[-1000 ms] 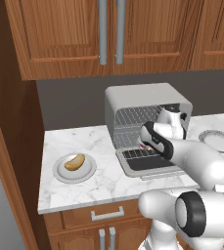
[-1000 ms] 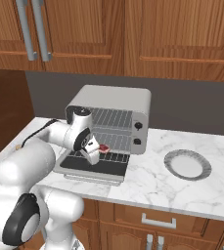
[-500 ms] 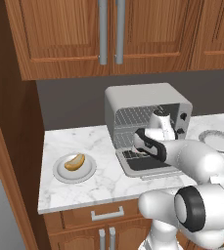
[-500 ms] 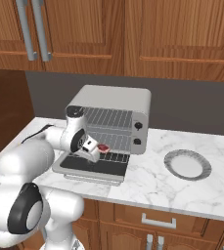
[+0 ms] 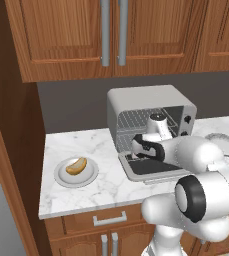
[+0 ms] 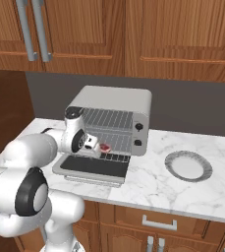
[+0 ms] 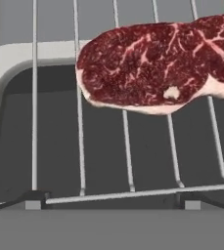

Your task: Open the toaster oven door. Place the hotdog bun on the top rack in the toaster oven and place the steak on the bottom rack.

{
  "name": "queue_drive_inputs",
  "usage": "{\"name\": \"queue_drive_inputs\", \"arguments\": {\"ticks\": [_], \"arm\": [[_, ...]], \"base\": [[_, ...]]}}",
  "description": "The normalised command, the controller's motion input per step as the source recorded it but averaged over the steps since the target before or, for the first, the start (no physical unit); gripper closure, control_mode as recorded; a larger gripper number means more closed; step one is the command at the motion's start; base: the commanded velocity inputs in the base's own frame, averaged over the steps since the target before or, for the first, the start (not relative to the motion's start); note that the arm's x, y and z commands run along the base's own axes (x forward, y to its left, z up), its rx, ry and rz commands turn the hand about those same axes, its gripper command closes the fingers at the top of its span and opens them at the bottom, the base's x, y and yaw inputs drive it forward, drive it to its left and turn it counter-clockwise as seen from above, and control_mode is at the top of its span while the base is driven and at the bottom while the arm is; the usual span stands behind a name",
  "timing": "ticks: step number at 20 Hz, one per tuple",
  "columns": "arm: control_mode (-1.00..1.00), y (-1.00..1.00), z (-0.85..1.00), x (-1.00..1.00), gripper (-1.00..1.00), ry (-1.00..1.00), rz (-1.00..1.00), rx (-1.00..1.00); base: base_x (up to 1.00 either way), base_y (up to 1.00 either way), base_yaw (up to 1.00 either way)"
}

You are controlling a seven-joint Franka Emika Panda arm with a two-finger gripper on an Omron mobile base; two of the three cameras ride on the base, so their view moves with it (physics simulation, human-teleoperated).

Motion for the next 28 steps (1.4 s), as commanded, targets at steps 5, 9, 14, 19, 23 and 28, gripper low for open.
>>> {"name": "queue_drive_inputs", "arguments": {"ticks": [5, 9, 14, 19, 23, 28], "arm": [[-1.00, -0.01, -0.19, 0.03, -1.00, 0.00, 0.10, 0.00], [-1.00, 0.00, -0.21, 0.01, -1.00, -0.06, 0.03, 0.00], [-1.00, 0.00, -0.20, 0.02, -1.00, -0.14, 0.00, 0.00], [-1.00, 0.00, -0.19, 0.07, -1.00, -0.14, -0.05, 0.00], [-1.00, 0.00, -0.14, 0.19, -1.00, -0.13, -0.08, 0.00], [-1.00, 0.00, -0.03, 0.26, -1.00, -0.08, -0.07, 0.00]], "base": [[0.00, 0.00, 0.00], [0.00, 0.00, 0.00], [0.00, 0.00, 0.00], [0.00, 0.00, 0.00], [0.00, 0.00, 0.00], [0.00, 0.00, 0.00]]}}
